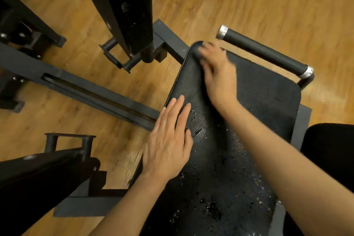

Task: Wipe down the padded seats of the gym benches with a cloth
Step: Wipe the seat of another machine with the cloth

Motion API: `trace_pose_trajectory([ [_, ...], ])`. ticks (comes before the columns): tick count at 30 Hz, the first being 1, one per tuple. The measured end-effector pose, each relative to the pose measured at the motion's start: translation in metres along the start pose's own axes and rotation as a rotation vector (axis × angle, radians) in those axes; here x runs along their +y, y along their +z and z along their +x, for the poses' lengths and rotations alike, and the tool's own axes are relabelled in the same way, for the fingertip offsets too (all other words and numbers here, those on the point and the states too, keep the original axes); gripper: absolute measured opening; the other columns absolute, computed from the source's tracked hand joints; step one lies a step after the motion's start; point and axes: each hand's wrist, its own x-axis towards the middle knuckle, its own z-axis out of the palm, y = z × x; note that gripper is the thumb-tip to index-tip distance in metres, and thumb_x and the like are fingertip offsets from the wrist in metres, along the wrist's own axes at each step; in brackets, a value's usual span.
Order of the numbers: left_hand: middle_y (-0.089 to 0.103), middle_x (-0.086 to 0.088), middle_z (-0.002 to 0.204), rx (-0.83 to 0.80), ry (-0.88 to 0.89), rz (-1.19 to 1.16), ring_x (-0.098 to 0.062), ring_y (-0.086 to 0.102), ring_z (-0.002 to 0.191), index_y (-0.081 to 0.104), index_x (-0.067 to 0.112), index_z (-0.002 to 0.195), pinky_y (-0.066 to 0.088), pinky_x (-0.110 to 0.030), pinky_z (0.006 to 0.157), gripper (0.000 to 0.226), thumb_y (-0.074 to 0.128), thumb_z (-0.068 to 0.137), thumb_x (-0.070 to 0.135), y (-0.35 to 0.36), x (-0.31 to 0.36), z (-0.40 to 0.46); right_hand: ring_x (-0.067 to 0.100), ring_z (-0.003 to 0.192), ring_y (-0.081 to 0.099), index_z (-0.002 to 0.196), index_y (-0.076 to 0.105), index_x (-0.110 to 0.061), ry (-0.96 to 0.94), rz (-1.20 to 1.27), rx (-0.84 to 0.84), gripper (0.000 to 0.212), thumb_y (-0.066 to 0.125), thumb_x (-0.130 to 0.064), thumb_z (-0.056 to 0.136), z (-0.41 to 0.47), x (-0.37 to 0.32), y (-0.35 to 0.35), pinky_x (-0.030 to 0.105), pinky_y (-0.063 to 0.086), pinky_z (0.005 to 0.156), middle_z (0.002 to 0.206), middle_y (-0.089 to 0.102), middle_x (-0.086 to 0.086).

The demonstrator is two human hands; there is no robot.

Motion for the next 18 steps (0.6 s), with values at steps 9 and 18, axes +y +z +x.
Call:
trace_pose_trajectory([
  [9, 0.021, -0.005, 0.165, 0.002, 0.010, -0.101, -0.016, 0.015, 0.154, 0.032, 0.010, 0.154, 0.012, -0.034, 0.126, 0.055, 0.034, 0.102, 0.026, -0.006, -0.003, -0.003, 0.022, 0.139, 0.041, 0.125, 0.066, -0.011, -0.084, -0.002, -0.127, 0.030, 0.053, -0.007, 0.098, -0.013, -0.019, -0.011, 0.027, 0.026, 0.117, 0.138, 0.058, 0.006],
  [18, 0.018, 0.000, 0.166, 0.026, -0.153, -0.099, -0.016, 0.022, 0.152, 0.029, 0.012, 0.156, 0.031, -0.039, 0.120, 0.059, 0.042, 0.101, 0.027, -0.001, -0.004, -0.066, 0.024, 0.135, 0.045, 0.112, 0.071, -0.010, -0.273, -0.046, -0.235, 0.020, 0.059, -0.014, 0.096, -0.023, -0.029, 0.008, 0.035, 0.023, 0.119, 0.127, 0.064, 0.003],
])
